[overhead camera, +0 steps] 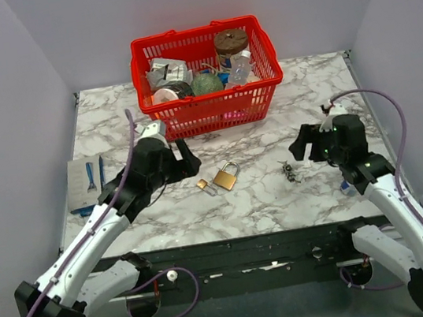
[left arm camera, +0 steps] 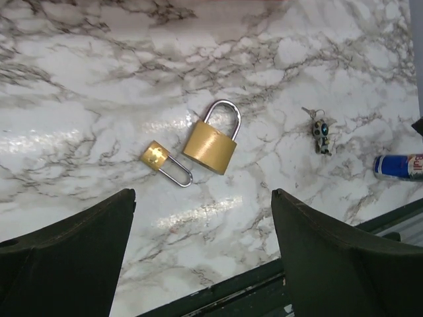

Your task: Unlock with the key

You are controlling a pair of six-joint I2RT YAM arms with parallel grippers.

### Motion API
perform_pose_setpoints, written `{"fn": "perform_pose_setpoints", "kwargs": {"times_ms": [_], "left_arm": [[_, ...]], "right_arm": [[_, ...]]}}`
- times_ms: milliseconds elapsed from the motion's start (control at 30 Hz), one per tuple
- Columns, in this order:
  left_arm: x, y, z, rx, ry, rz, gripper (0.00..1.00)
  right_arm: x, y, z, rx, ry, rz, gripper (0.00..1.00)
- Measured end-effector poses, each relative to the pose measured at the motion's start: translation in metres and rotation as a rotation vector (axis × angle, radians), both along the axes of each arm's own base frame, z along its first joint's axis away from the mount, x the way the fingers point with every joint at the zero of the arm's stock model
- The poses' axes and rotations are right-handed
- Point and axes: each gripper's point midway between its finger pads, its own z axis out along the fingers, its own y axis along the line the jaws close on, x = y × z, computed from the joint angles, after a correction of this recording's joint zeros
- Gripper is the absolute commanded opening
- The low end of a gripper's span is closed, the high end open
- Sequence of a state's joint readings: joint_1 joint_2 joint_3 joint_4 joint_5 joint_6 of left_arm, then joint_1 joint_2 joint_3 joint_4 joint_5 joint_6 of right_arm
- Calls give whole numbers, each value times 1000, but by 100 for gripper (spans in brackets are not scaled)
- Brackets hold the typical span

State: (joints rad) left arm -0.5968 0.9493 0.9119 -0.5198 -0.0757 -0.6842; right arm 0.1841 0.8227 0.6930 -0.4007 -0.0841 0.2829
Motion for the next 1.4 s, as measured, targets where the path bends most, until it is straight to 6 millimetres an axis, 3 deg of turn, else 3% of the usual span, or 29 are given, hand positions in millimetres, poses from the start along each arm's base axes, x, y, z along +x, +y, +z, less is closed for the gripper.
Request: {"fn": "perform_pose_setpoints", "kwargs": {"times_ms": [133,200,300,567,733,1233,1400], "left_arm": [[-8,-34,-22,17,65,-53,93],[-8,-41,-24,22,76,-58,93],[-3,-43,-18,12,63,-40,93],[1,-43,4,-33,-9,-35,92],[2,-44,14,-56,-39,-37,83],[-7,-43,22,-97,-65,-63,77],[-13,-33,31,-116,-99,-43,73]], "right_arm": [[-5,24,-34,-15,124,55,84],[-8,28,-52,-27,190,59,78],[-11,27,-74,-44,269,44,70],[-14,24,-107,-88,389,34,65],[-16,23,-123,-110,443,39,65],[4,25,-141,-177,519,42,55],[8,24,-148,-202,558,33,42]]}}
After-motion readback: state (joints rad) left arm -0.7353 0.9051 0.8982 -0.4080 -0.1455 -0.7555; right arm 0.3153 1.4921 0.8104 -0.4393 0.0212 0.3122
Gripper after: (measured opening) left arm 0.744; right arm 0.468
